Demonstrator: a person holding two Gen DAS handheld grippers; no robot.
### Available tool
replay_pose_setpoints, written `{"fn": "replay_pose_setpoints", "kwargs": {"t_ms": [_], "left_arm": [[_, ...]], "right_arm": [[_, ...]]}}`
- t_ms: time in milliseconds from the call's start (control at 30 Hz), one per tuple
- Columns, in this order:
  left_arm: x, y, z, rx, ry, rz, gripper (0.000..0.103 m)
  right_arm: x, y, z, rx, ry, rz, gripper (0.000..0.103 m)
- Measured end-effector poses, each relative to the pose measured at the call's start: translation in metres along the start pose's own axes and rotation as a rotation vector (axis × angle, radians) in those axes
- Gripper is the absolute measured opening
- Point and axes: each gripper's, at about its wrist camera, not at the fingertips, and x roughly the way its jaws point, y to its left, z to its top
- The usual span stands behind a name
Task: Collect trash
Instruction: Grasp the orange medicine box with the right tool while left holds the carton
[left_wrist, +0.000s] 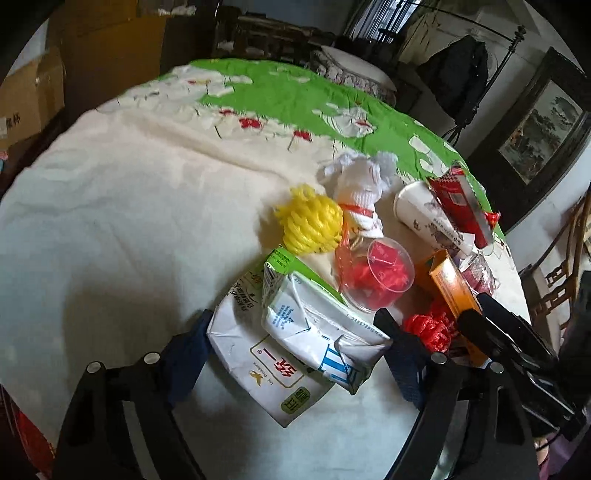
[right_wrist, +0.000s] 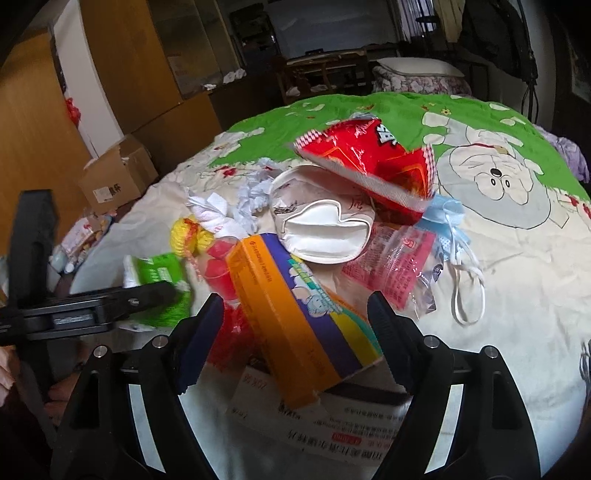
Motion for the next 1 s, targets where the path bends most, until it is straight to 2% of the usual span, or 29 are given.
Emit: {"fn": "replay_pose_setpoints", "kwargs": {"t_ms": [100,200,267,333,600,1000], "left_arm": [[-0.007,-0.001,0.0,0.022,-0.024,0.018,0.085],[-0.013,-0.002,-0.002,0.033,-0.037,0.029,0.085],[-0.016,-0.003,-0.003,0.034,-0.043,0.03,0.085],[-0.022,-0.004,-0.004,0.033,-0.051,0.029,0.085],[-0.058,-0.011,-0.016,0.047,-0.113,0.054,0.085],[-0.114,-0.014,-0.037,0.061,-0.213,0.132,0.085]], "right_arm": [[0.009,-0.005,0.0,0.021,0.028,0.004,0.077],[0.011,-0.003,-0.002,0.02,0.041,0.026,0.071],[0.005,0.004,-0.002,-0.005,0.027,0.028,0.058],[-0.002,0.01,-0.003,-0.025,0.013,0.03,0.05],[-0.035,0.012,-0.007,-0.003,-0.045,0.064,0.049],[-0.086,0.029,-0.006,-0.05,-0.141,0.087,0.049]]}}
